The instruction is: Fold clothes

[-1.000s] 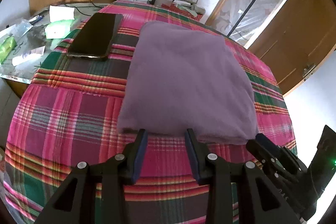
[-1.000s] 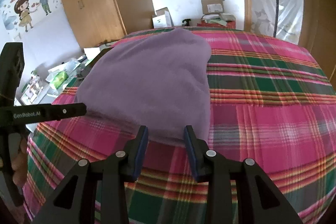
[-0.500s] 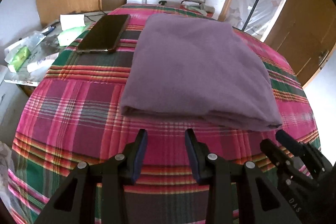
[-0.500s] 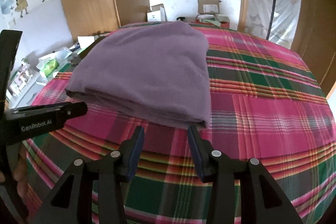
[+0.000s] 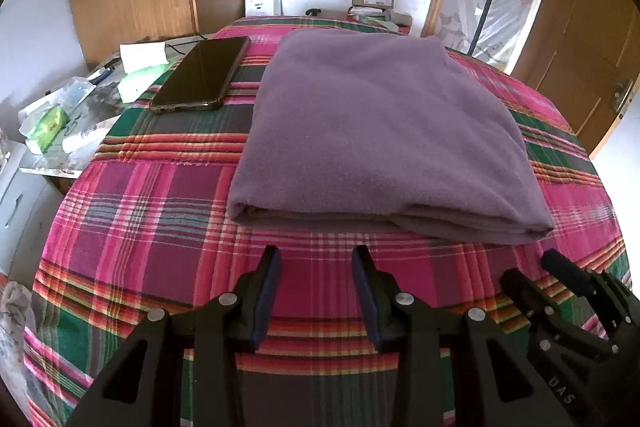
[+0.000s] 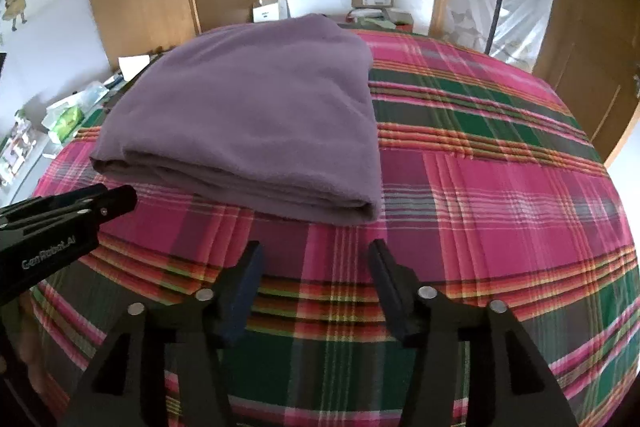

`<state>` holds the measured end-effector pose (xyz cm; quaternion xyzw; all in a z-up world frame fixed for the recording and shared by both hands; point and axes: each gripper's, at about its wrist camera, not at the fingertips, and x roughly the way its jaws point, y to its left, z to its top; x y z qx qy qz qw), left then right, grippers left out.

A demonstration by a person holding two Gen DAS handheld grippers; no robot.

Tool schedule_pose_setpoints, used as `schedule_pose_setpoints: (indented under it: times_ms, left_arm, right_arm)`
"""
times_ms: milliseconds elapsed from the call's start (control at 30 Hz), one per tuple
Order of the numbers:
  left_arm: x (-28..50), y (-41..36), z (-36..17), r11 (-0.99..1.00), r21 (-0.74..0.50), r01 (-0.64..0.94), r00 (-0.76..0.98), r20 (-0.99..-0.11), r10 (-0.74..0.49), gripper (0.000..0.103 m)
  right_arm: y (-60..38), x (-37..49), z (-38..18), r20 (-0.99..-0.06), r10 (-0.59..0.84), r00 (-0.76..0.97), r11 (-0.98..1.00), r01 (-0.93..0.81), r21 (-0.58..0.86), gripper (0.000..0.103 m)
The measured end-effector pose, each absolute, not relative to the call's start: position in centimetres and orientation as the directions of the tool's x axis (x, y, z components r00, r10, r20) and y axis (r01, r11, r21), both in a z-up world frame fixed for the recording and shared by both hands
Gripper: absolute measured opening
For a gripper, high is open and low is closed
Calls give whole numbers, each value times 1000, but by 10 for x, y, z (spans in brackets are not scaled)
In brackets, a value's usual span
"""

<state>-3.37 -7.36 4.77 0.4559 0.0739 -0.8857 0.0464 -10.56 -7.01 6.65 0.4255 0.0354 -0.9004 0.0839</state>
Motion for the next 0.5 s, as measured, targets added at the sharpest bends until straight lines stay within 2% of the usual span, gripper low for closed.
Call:
schedule_pose_setpoints:
  times_ms: [200, 367, 500]
  left_arm:
    - [-33, -69, 47, -987, -52, 154, -589, -807, -49, 38]
    - [-33, -67, 46, -988, -28, 151, -592, -803, -68, 38]
    - [-32, -67, 47, -988, -26, 154, -595, -800, -72, 38]
  right_arm:
    - [-73, -109, 65, -775, -100, -624, -987, 162, -3, 62]
    - [-72, -111, 64, -779, -77, -623, -991, 133, -8, 72]
    - [-71, -111, 63, -779, -74, -622, -992, 127, -8, 72]
